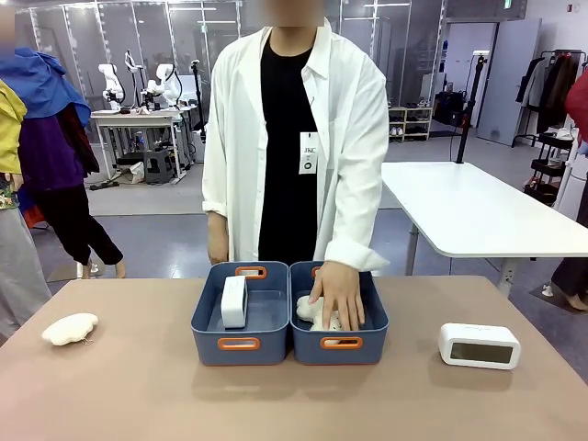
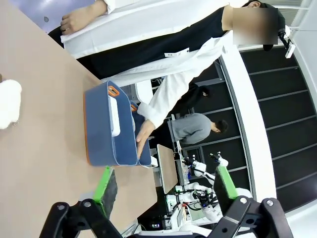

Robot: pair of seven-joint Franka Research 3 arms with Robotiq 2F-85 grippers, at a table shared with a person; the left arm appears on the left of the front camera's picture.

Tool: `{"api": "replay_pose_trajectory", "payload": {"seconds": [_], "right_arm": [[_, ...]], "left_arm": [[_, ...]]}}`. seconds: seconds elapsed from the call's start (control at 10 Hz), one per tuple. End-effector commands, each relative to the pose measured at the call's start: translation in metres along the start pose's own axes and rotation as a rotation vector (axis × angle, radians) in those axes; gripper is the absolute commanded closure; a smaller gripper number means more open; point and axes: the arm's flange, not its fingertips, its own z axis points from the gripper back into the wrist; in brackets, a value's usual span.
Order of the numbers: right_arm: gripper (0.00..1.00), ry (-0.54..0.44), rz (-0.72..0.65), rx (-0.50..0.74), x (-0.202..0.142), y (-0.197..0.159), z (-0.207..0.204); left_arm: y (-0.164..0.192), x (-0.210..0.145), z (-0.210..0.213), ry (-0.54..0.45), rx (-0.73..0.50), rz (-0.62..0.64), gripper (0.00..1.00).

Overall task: Sort the digital clocks into the basket.
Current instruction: Pick up the Digital clock from the table and place it into the empty Plastic storage basket.

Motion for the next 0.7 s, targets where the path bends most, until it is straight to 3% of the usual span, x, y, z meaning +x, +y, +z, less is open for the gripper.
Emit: {"api": "replay_pose_trajectory", "payload": {"seconds": [0.0, 0.2, 0.4, 0.6], "right_arm": [[0.0, 0.059, 0.086, -0.011, -0.006, 0.016, -0.002], [0.0, 0.253, 0.295, -0.137, -0.004, 0.046, -0.041], [0.0, 0.511, 0.672, -0.419, -0.006, 0.075, -0.126], [0.0, 0.63, 0.979, -0.583, -0.017, 0.079, -0.217]], "left_arm": [[-0.004, -0.005, 0.003, 0.006, -0.007, 0.014, 0.0], [-0.004, -0.005, 0.003, 0.006, -0.007, 0.014, 0.0], [-0.004, -0.005, 0.003, 0.006, -0.007, 0.014, 0.0], [-0.004, -0.005, 0.003, 0.006, -0.007, 0.014, 0.0]]}}
